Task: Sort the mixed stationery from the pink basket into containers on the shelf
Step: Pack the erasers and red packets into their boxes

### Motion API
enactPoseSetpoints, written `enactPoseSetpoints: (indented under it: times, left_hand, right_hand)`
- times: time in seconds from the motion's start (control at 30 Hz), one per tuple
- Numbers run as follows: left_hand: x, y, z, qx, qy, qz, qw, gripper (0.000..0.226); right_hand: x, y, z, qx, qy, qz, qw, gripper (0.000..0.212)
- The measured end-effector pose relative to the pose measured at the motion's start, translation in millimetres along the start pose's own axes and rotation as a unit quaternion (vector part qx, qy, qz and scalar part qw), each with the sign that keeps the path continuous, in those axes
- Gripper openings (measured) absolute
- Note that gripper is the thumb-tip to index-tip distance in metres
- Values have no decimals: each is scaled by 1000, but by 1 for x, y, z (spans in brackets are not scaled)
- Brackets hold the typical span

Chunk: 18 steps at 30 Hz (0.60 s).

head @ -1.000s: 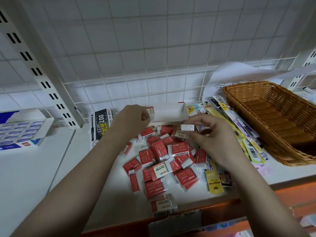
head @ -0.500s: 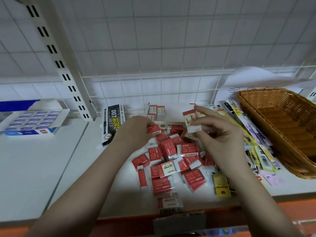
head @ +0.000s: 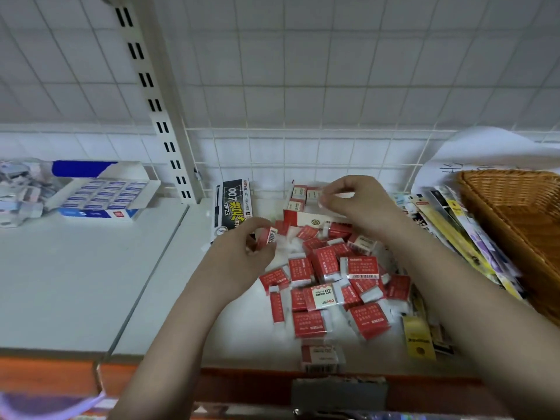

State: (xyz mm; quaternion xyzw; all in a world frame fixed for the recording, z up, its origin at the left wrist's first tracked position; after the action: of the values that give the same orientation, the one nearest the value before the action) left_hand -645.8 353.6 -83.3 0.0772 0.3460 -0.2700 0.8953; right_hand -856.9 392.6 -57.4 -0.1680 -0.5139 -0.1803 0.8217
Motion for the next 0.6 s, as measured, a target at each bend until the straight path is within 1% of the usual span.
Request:
enactPoseSetpoints:
  times: [0.07, 0.13, 0.3, 0.43, 0.53, 0.6]
  left_hand:
    - [5, 3, 0, -5, 16, 3, 1000, 18]
    - [8, 7, 1, -14, 44, 15, 999, 16]
    - [13, 10, 4, -47, 55, 34, 997, 14]
    - [17, 13, 4, -64, 97, 41, 992, 20]
    - [20, 16, 5, -64, 116, 37, 991, 25]
    - [22, 17, 6, -66, 115, 32, 991, 27]
  right_hand:
    - [-4, -11, -8, 26, 41, -22, 999, 14]
    - [-6, -18, -13, 36, 48, -32, 998, 15]
    - [-7, -28, -18, 60, 63, -53, 995, 15]
    - [-11, -33, -24, 83, 71, -67, 992, 21]
    - [-10, -34, -23, 120, 141, -88, 979, 23]
    - [-10, -36, -22, 135, 150, -101, 974, 19]
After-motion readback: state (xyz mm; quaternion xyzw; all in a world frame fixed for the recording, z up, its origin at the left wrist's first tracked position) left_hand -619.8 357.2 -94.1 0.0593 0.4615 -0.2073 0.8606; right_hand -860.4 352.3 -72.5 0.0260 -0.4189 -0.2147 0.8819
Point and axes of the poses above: each hand's wrist, its own y-axis away from the middle knuckle, its own z-axis out of the back of the hand, x = y × z, the point moved 3 cm from there along -y, towards the middle knuckle, and after that the axes turned 8 degrees about -y, right-handed, at the moved point
